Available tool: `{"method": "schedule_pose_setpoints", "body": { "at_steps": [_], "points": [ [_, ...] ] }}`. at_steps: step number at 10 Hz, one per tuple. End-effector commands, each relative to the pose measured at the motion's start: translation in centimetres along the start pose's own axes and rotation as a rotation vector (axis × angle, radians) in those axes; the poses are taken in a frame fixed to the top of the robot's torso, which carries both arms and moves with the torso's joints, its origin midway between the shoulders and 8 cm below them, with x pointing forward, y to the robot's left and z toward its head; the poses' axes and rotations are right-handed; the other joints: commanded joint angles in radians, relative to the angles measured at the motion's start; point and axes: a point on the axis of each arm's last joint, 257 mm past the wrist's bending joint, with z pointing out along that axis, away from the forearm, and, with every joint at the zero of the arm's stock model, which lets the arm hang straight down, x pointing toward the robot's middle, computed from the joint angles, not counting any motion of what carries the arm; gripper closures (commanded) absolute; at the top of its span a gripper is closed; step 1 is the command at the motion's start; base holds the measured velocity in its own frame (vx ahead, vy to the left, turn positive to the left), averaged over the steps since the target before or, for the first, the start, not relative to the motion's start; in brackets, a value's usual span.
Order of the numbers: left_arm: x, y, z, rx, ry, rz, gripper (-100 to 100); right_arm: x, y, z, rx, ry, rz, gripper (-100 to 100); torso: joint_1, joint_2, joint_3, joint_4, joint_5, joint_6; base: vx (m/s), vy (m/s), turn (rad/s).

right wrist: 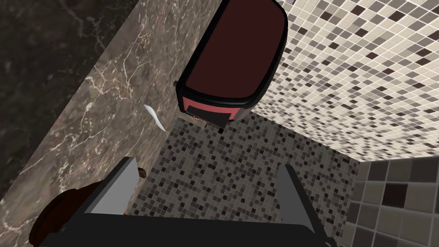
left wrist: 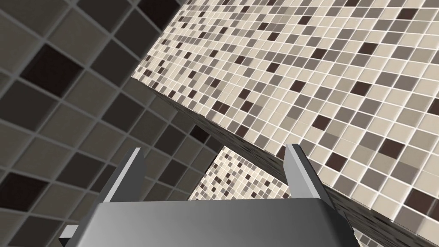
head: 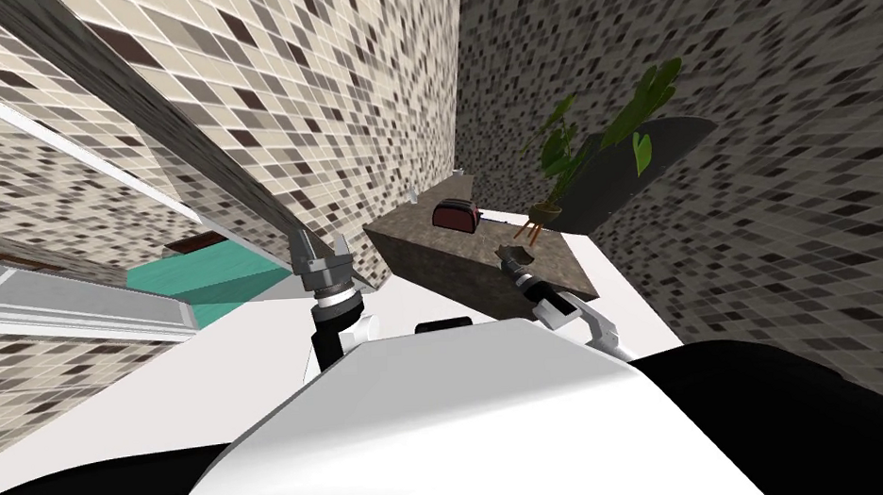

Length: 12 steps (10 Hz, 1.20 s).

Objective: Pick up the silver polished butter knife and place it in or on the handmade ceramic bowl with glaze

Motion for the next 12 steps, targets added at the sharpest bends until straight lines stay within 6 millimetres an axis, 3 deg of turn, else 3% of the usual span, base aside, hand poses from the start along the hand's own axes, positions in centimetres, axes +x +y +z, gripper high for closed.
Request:
{"method": "schedule_pose_setpoints", "body": {
  "at_steps": [1,2,3,4,5,6,7,8,9,10,12],
  "points": [
    [0.0,0.0,0.0,0.000,0.000,0.000,0,-0.9,-2.0,0.0,0.063,0.010,-0.028,-100,0.000,0.000,0.000,0.000,0.000,0.000,-0.004,0.068,0.171],
    [0.0,0.0,0.0,0.000,0.000,0.000,0,-1.0,-2.0,0.0,0.066,0.015,-0.039,-100,0.001,0.000,0.000,0.000,0.000,-0.001,0.008,0.049,0.111],
    [0.0,0.0,0.0,0.000,0.000,0.000,0,-1.9,-3.8,-0.2,0.122,0.021,-0.064,-100,0.000,-0.001,0.000,0.000,0.000,0.000,0.024,0.050,0.186],
    [0.0,0.0,0.0,0.000,0.000,0.000,0,-2.0,-3.8,-0.2,0.123,0.024,-0.072,-100,0.000,-0.002,-0.001,0.000,0.000,0.000,0.023,0.043,0.106],
    [0.0,0.0,0.0,0.000,0.000,0.000,0,-3.0,-5.7,-0.4,0.180,0.025,-0.092,-100,-0.001,-0.002,-0.001,0.000,0.000,0.000,0.025,0.060,0.204],
    [0.0,0.0,0.0,0.000,0.000,0.000,0,-3.2,-5.7,-0.5,0.183,0.030,-0.106,-100,0.000,-0.002,-0.001,-0.001,0.000,-0.001,0.031,0.050,0.090],
    [0.0,0.0,0.0,0.000,0.000,0.000,0,-4.5,-7.5,-0.8,0.242,0.031,-0.135,-100,0.000,-0.002,-0.001,0.000,0.000,0.000,0.055,0.063,0.174],
    [0.0,0.0,0.0,0.000,0.000,0.000,0,-4.6,-7.5,-0.9,0.243,0.033,-0.141,-100,0.001,-0.004,-0.002,-0.001,0.000,0.000,0.051,0.043,0.097],
    [0.0,0.0,0.0,0.000,0.000,0.000,0,-6.0,-9.3,-1.4,0.303,0.030,-0.170,-100,0.000,-0.003,-0.002,-0.001,0.000,0.000,0.059,0.038,0.147],
    [0.0,0.0,0.0,0.000,0.000,0.000,0,-6.1,-9.3,-1.4,0.304,0.032,-0.177,-100,-0.001,-0.004,-0.002,-0.001,0.000,0.000,0.051,0.031,0.096],
    [0.0,0.0,0.0,0.000,0.000,0.000,0,-9.0,-12.9,-2.8,0.423,0.020,-0.229,-100,-0.001,-0.005,-0.003,-0.001,0.000,0.000,0.101,0.055,0.207]
  ]
}}
